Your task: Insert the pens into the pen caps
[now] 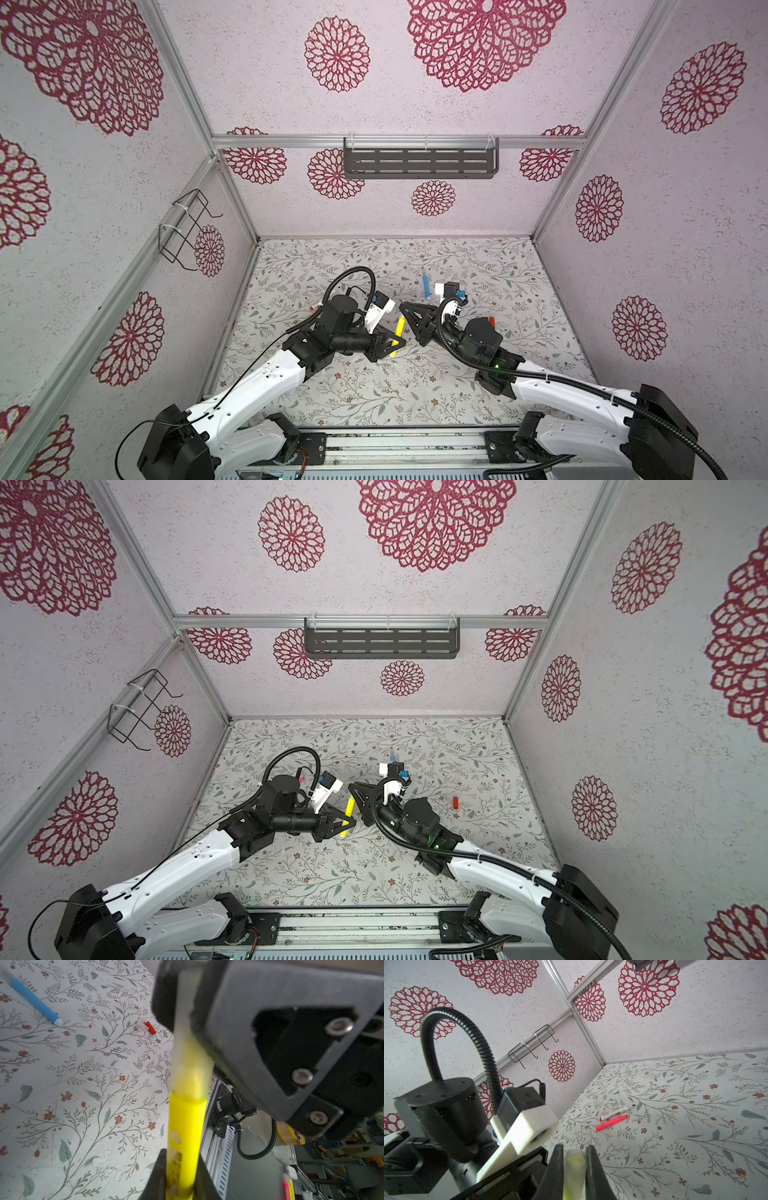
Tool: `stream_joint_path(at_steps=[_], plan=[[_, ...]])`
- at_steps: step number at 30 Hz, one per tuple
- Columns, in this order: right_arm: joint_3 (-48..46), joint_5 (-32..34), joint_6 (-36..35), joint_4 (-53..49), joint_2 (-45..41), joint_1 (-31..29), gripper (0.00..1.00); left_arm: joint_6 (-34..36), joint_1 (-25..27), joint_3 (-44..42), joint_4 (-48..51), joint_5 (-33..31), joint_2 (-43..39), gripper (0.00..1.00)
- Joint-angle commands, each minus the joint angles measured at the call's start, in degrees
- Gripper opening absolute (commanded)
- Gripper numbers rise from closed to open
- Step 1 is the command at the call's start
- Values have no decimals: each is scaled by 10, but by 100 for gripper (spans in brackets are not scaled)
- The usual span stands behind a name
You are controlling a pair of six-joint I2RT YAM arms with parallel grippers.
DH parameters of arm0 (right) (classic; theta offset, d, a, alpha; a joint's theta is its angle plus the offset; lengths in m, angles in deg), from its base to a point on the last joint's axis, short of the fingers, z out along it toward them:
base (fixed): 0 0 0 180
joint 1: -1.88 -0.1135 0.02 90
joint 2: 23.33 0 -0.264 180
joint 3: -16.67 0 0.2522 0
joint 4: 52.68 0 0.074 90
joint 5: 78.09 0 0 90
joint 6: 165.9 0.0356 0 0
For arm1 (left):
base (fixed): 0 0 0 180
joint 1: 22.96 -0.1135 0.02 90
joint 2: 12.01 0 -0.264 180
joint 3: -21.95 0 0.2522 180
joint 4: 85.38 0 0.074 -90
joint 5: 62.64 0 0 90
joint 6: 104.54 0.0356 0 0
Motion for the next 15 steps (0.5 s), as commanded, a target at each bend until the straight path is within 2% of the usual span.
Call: stream_joint_path(at_steps=[1, 6, 15], plan=[[-86, -236, -44, -260, 34, -82, 0, -60, -79, 114, -312, -98, -34, 0], [-88, -258, -51, -253, 24, -82, 0, -78, -91, 113, -338, -54, -30, 0], [-70, -223, -59, -290, 14, -81, 0, -52, -93, 118, -289, -75, -40, 0]])
